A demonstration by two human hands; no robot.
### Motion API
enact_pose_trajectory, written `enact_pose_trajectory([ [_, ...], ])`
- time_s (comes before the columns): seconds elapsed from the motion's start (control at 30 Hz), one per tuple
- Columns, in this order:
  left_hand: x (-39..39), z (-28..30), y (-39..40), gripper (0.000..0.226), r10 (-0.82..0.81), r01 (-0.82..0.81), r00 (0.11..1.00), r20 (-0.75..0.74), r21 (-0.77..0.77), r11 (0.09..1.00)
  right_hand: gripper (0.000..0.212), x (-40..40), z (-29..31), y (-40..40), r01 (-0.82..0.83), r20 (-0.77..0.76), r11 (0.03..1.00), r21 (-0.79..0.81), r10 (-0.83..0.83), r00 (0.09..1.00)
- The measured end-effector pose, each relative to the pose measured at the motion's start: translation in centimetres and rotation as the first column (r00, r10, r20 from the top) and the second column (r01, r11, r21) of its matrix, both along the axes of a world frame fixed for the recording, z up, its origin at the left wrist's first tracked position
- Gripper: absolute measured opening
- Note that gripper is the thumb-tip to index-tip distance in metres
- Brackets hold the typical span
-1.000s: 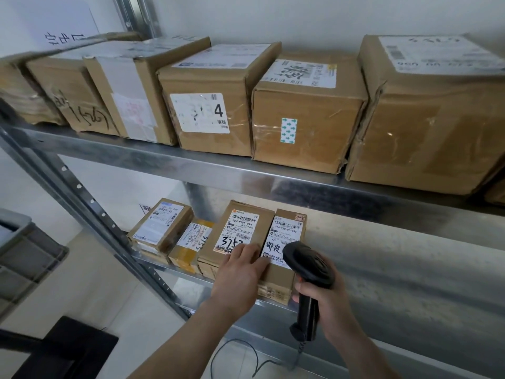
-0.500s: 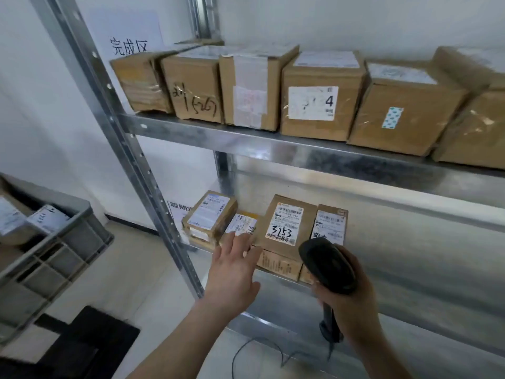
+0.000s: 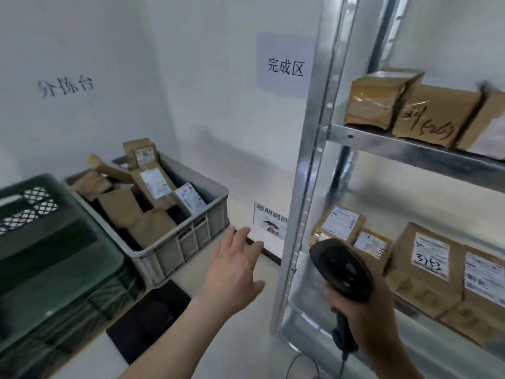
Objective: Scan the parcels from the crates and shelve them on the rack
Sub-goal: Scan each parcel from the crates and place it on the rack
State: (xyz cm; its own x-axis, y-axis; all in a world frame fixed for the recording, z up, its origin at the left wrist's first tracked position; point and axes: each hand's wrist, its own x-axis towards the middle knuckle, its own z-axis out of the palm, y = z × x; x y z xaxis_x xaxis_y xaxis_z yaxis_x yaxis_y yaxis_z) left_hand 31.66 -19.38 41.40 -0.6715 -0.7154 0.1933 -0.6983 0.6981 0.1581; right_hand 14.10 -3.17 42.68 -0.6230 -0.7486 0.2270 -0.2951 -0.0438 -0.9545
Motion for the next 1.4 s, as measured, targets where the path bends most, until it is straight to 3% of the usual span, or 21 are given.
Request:
enact_pose_trajectory([
  [0.4, 12.8, 0.1, -8.1, 0.063, 0.302, -0.302, 0.953, 0.005, 0.0, 0.953, 0.076, 8.4, 0.0, -13.4, -0.254, 0.079, 0.967, -0.023, 0.255, 0.964],
  [0.6, 14.2, 0.0, -14.7, 0.063, 0.386, -0.385, 0.922, 0.013, -0.036, 0.922, 0.079, 8.9, -0.6, -21.1, -0.354, 0.147, 0.935, -0.018, 0.353, 0.924],
  [0.9, 13.9, -0.6, -25.0, 0.066, 0.523, -0.538, 0.842, 0.136, 0.133, 0.832, 0.073, 7.1, 0.1, -32.0, -0.518, 0.161, 0.854, -0.045, 0.518, 0.84],
  [1.23, 15.1, -3.7, -32.7, 0.069, 0.539, -0.649, 0.744, 0.395, 0.236, 0.723, 0.074, 5.7, -1.0, -38.3, -0.484, 0.192, 0.875, 0.03, 0.47, 0.862],
  [1.4, 15.6, -5.7, -35.9, 0.071, 0.515, -0.663, 0.731, 0.447, 0.289, 0.69, 0.075, 6.1, -1.5, -40.4, -0.489, 0.19, 0.868, 0.083, 0.468, 0.863],
])
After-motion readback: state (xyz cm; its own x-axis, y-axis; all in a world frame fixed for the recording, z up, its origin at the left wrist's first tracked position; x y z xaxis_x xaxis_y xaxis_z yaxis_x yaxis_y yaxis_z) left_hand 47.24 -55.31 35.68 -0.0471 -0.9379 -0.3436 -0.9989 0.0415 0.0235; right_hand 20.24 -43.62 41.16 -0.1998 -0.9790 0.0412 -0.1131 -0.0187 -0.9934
